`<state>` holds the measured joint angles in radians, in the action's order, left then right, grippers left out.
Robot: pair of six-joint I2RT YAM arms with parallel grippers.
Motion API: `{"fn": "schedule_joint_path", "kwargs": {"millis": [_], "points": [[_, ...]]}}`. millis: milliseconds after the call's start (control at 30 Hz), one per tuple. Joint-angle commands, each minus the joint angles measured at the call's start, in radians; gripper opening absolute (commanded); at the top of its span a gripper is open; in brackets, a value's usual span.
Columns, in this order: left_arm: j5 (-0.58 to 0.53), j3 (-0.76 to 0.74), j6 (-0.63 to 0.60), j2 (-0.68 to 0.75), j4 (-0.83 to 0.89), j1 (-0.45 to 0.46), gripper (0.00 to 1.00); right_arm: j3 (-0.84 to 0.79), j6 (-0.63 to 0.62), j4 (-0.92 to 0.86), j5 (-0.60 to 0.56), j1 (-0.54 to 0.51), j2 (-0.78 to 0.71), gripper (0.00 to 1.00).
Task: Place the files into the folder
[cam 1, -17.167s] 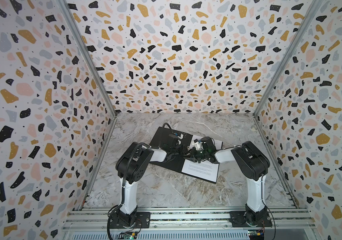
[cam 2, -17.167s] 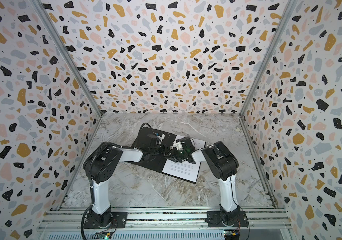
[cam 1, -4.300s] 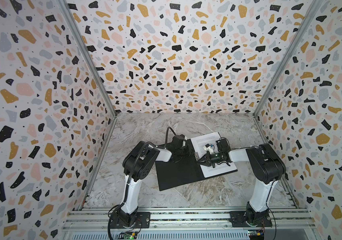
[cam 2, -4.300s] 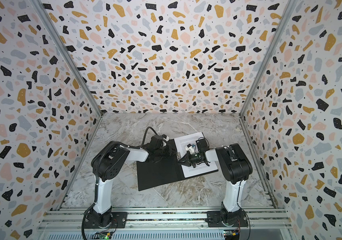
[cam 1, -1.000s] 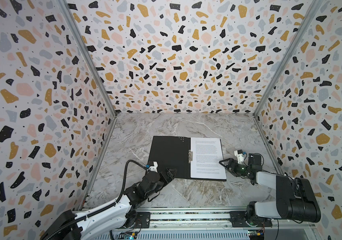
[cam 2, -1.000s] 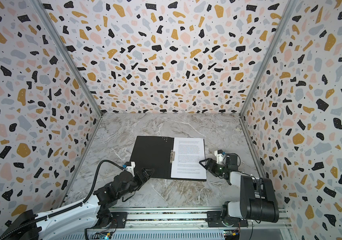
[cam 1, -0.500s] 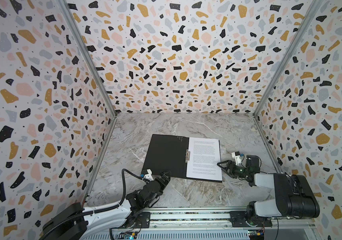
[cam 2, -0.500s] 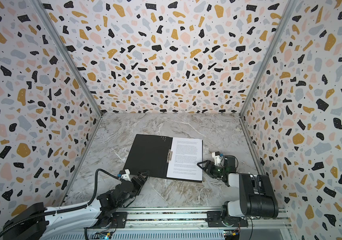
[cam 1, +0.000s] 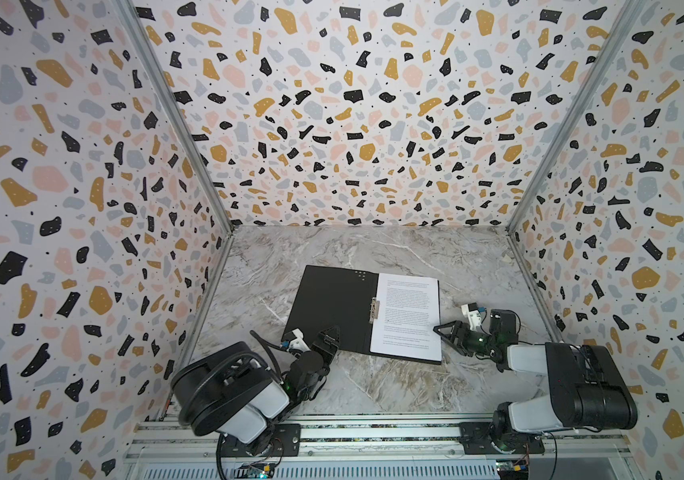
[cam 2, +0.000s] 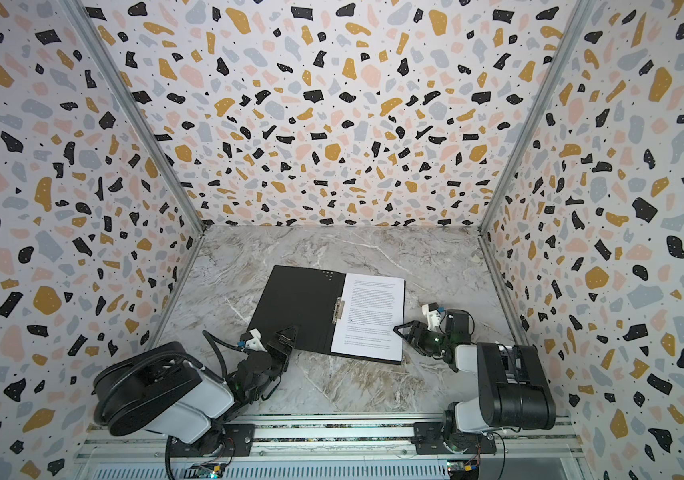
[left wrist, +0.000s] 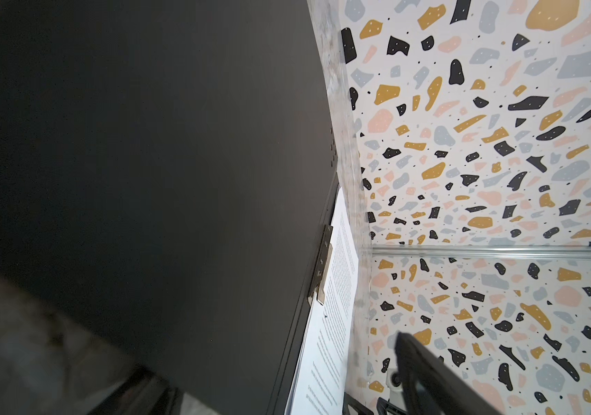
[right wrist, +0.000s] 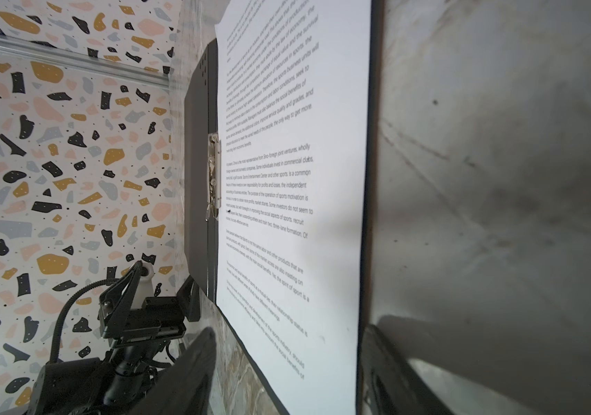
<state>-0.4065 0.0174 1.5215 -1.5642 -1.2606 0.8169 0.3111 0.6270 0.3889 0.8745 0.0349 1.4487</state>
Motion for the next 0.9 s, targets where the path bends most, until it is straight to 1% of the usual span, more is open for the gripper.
{"fn": "schedule_joint_path", "kwargs": {"millis": [0, 100, 200, 300, 367, 433, 467, 500, 533, 600, 667, 767, 867], "points": [[-0.022, -0.052, -0.095, -0.098, -0.194, -0.019, 0.77, -0.002, -0.029, -0.176, -0.112, -0.014, 0.044, 0.63], [-0.032, -0.046, -0.156, -0.171, -0.320, -0.024, 0.53, 0.006, -0.039, -0.177, -0.122, -0.027, 0.049, 0.59], [-0.024, -0.038, -0.235, -0.212, -0.423, -0.024, 0.30, 0.012, -0.041, -0.169, -0.129, -0.042, 0.057, 0.59], [-0.013, -0.017, -0.294, -0.206, -0.414, -0.024, 0.20, 0.028, -0.053, -0.172, -0.138, -0.069, 0.066, 0.59], [-0.011, 0.000, -0.336, -0.171, -0.361, -0.023, 0.16, 0.043, -0.054, -0.173, -0.146, -0.086, 0.078, 0.58], [-0.028, 0.015, -0.385, -0.106, -0.267, -0.014, 0.14, 0.053, -0.057, -0.167, -0.153, -0.099, 0.093, 0.58], [-0.047, 0.025, -0.412, -0.060, -0.195, -0.008, 0.16, 0.057, -0.057, -0.161, -0.154, -0.104, 0.100, 0.58], [-0.068, 0.040, -0.443, -0.009, -0.106, -0.002, 0.16, 0.061, -0.056, -0.155, -0.155, -0.108, 0.108, 0.58], [-0.089, 0.058, -0.479, 0.042, -0.023, 0.004, 0.13, 0.066, -0.056, -0.150, -0.159, -0.114, 0.115, 0.58], [-0.148, 0.112, -0.558, 0.154, 0.200, 0.024, 0.06, 0.078, -0.059, -0.147, -0.164, -0.123, 0.133, 0.58], [-0.181, 0.158, -0.654, 0.228, 0.334, 0.036, 0.04, 0.088, -0.059, -0.142, -0.167, -0.132, 0.147, 0.57], [-0.200, 0.220, -0.758, 0.262, 0.455, 0.047, 0.02, 0.103, -0.061, -0.136, -0.173, -0.143, 0.163, 0.57], [-0.239, 0.298, -0.855, 0.231, 0.560, 0.095, 0.03, 0.128, -0.068, -0.145, -0.185, -0.167, 0.186, 0.57]]}}
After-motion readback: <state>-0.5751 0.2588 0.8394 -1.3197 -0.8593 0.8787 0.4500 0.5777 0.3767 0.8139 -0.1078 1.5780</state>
